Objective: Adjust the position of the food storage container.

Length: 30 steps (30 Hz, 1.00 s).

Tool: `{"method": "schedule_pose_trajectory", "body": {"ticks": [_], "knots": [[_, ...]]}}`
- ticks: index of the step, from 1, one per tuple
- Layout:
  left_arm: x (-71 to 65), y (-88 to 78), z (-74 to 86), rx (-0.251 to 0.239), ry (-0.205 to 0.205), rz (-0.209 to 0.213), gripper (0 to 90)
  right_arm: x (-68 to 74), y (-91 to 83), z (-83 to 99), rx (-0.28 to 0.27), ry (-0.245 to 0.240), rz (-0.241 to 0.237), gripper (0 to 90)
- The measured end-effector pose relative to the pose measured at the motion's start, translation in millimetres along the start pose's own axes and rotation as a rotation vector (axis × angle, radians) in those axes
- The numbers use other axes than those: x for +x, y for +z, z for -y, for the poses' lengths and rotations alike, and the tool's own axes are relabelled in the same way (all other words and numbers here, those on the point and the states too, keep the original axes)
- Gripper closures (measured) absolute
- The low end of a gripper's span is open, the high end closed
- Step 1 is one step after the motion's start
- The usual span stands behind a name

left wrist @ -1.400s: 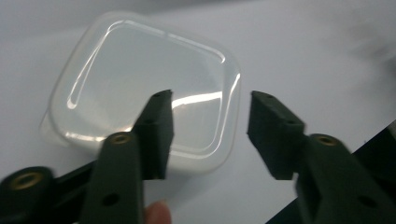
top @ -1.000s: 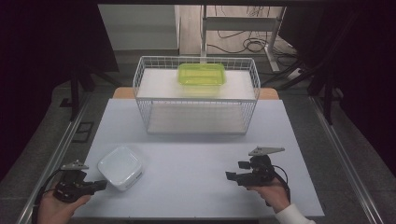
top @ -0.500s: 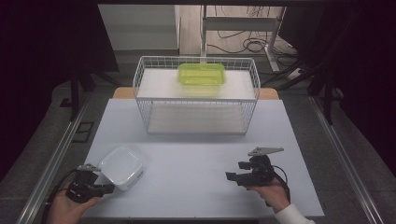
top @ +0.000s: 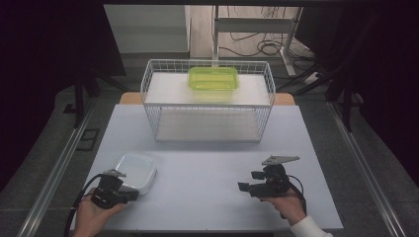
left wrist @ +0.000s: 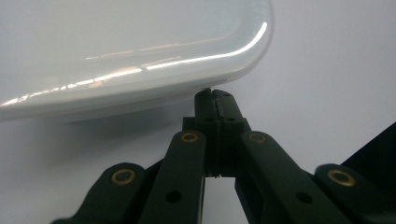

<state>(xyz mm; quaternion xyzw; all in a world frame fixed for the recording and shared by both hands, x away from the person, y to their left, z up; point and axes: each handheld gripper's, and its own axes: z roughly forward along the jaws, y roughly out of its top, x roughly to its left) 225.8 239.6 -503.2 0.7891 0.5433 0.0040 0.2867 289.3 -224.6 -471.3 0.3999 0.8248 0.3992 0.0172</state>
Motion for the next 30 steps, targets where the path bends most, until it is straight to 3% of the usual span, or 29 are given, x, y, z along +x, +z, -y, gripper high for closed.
{"method": "schedule_pose_trajectory", "body": {"ticks": [5,9,14,18,24,30], "knots": [[-1.4,1.0,-3.0,-0.022,-0.011,0.010,90.0,-0.6,0.3,0.2,0.002,0.008,-0.004,24.6],[3.0,-7.6,-1.3,-0.034,-0.013,0.035,90.0,0.1,0.3,0.4,-0.001,0.017,-0.018,24.6],[24.1,-52.4,5.3,-0.138,-0.050,0.057,90.0,1.1,-0.6,-0.1,-0.011,0.038,-0.042,24.6],[50.7,-73.0,4.7,-0.197,-0.113,0.004,90.0,-0.5,-2.2,-1.1,-0.022,0.047,-0.041,24.6],[79.3,-69.4,-8.1,-0.220,-0.170,-0.045,90.0,-4.2,-4.6,-2.4,-0.032,0.057,-0.033,24.6],[96.4,-50.8,-20.5,-0.167,-0.191,-0.070,90.0,-5.1,-3.5,-1.2,-0.022,0.054,-0.022,24.6]]}}
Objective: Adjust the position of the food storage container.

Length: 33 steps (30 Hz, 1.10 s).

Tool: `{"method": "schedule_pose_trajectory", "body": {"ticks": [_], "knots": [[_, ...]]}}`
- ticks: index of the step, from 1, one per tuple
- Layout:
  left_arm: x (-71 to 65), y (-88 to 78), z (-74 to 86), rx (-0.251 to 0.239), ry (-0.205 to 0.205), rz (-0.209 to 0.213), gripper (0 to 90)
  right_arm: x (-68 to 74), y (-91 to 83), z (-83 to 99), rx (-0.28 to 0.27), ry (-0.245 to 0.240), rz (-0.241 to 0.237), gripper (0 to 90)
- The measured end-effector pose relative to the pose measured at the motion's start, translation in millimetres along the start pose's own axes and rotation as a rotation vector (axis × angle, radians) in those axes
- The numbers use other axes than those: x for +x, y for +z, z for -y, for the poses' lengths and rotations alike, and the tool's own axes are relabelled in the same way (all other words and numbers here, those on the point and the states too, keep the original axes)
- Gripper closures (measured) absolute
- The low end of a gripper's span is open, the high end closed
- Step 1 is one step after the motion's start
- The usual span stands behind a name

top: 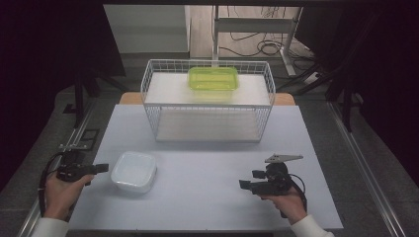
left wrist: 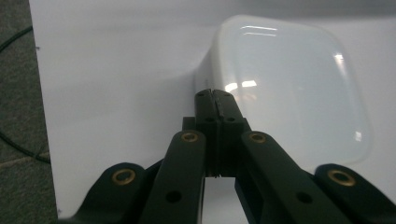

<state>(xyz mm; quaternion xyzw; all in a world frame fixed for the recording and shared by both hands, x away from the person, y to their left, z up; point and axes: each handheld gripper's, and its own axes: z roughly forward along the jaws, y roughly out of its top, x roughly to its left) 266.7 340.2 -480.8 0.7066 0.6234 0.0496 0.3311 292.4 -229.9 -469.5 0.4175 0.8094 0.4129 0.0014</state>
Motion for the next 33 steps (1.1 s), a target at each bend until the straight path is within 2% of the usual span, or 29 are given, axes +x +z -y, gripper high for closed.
{"method": "schedule_pose_trajectory", "body": {"ticks": [3,6,9,17,28,33], "knots": [[1.3,7.6,2.4,0.019,0.012,-0.006,90.0,-0.7,-0.3,0.3,0.001,0.001,0.003,24.6],[4.3,13.3,6.7,0.033,0.004,0.004,90.0,-1.7,-0.5,0.7,0.001,0.002,0.006,24.5],[5.0,16.7,10.1,0.048,0.001,0.021,90.0,-2.8,0.0,1.0,-0.001,0.004,0.009,24.5],[2.8,22.1,14.2,0.075,-0.002,0.033,90.0,-2.7,0.8,1.1,0.007,0.001,0.016,24.1],[-8.5,28.8,13.6,0.079,-0.001,0.079,90.0,-4.3,0.9,1.5,0.007,0.004,0.024,23.9],[-17.2,32.2,12.6,0.086,0.015,0.086,90.0,-4.2,1.1,1.6,0.007,0.004,0.024,23.9]]}}
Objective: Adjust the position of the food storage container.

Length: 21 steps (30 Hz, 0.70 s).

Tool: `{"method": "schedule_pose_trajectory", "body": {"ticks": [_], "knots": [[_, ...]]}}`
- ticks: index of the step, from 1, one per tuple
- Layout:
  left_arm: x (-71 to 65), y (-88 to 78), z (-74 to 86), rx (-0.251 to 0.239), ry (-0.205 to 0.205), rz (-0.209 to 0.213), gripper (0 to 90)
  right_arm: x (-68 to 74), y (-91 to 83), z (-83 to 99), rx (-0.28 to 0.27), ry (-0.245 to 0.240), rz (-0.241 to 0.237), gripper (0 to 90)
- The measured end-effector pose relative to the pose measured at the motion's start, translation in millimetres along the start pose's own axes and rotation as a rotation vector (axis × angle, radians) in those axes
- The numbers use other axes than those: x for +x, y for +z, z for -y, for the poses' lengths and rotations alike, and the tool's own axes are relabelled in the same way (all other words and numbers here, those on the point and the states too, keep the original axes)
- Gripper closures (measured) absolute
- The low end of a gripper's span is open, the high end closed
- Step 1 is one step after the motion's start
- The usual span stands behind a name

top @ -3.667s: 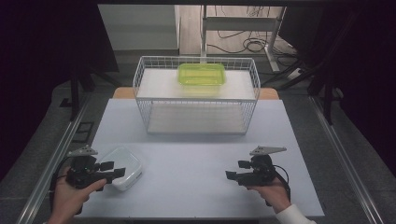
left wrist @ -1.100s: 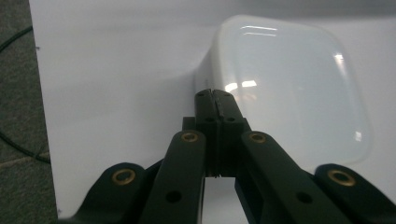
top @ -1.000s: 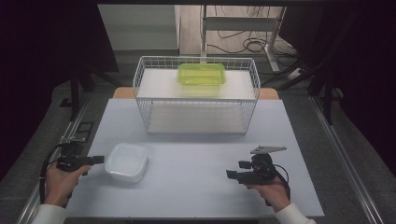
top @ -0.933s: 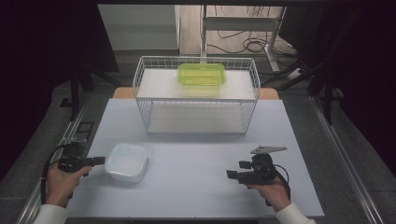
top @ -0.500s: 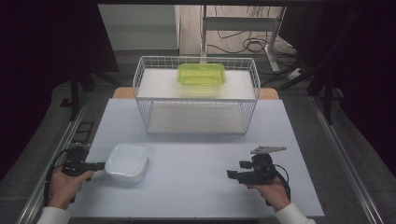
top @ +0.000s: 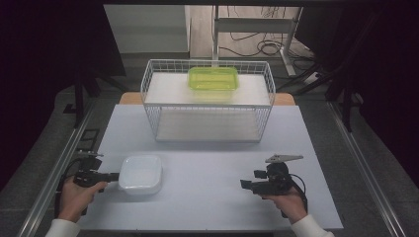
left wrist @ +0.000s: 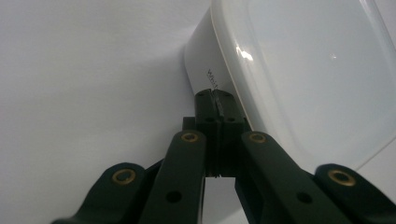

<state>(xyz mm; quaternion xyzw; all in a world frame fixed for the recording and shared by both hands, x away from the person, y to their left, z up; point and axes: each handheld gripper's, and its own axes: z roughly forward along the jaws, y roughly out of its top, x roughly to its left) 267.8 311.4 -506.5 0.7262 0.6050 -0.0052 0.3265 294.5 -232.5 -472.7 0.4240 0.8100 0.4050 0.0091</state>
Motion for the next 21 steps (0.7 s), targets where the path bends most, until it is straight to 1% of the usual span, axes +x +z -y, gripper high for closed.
{"method": "schedule_pose_trajectory", "body": {"ticks": [11,17,21], "knots": [[-19.8,13.3,-8.8,0.015,0.033,0.018,90.0,-0.1,0.6,0.2,0.003,-0.001,0.000,23.9],[-32.3,21.9,-12.5,0.031,0.056,0.034,90.0,-0.1,1.0,0.3,0.004,-0.002,0.000,23.9],[-41.4,28.4,-15.4,0.038,0.066,0.054,90.0,0.0,1.2,0.3,0.004,-0.003,0.000,23.9]]}}
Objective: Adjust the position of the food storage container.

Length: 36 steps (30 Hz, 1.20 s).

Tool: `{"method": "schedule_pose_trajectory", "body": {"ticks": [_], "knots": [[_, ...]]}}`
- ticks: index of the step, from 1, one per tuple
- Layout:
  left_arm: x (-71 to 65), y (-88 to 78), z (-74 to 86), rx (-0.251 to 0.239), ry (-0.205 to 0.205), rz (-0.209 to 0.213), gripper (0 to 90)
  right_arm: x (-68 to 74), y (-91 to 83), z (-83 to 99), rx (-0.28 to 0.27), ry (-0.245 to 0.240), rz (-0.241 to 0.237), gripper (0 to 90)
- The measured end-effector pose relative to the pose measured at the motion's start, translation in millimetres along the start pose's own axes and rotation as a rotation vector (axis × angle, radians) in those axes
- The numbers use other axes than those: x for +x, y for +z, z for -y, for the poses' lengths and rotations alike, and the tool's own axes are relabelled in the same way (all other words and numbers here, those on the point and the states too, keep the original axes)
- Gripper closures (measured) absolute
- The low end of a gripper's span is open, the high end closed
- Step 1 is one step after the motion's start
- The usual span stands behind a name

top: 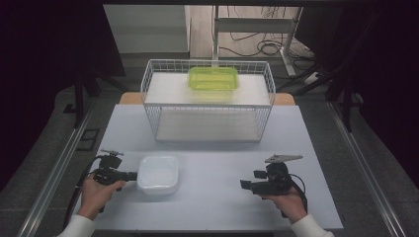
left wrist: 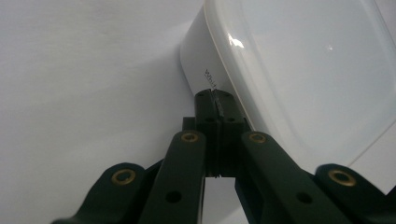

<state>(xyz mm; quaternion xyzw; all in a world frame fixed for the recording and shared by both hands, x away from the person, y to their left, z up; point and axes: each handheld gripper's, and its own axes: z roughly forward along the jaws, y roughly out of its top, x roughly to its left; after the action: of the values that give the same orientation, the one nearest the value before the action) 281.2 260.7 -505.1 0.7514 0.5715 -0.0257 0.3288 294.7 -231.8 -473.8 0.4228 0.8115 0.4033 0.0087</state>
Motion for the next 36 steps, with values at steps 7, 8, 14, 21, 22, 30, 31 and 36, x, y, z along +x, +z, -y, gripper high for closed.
{"method": "schedule_pose_trajectory", "body": {"ticks": [7,8,14,21,22,30,31,36], "knots": [[-15.5,12.8,-6.5,0.010,0.012,0.040,90.0,0.0,0.4,0.1,0.001,-0.001,0.000,23.9],[-17.8,14.6,-7.5,0.011,0.009,0.056,90.0,0.0,0.5,0.1,0.001,-0.001,0.000,23.9],[-33.6,25.2,-15.0,0.026,0.032,0.099,90.0,0.1,0.6,0.2,0.006,0.001,-0.001,23.9],[-45.2,39.2,-21.6,0.040,0.035,0.129,90.0,0.0,0.4,0.2,0.011,-0.003,0.001,23.9],[-47.4,40.6,-22.4,0.037,0.032,0.129,90.0,-0.1,0.5,0.2,0.011,-0.004,0.000,23.9],[-62.1,55.6,-31.9,0.042,0.033,0.174,90.0,0.1,1.0,0.5,0.014,-0.006,-0.001,23.9],[-64.0,57.3,-33.1,0.043,0.034,0.177,90.0,0.0,1.0,0.6,0.014,-0.006,-0.001,23.9],[-74.5,66.7,-37.9,0.047,0.034,0.203,90.0,-0.4,1.3,0.7,0.016,-0.007,0.000,23.9]]}}
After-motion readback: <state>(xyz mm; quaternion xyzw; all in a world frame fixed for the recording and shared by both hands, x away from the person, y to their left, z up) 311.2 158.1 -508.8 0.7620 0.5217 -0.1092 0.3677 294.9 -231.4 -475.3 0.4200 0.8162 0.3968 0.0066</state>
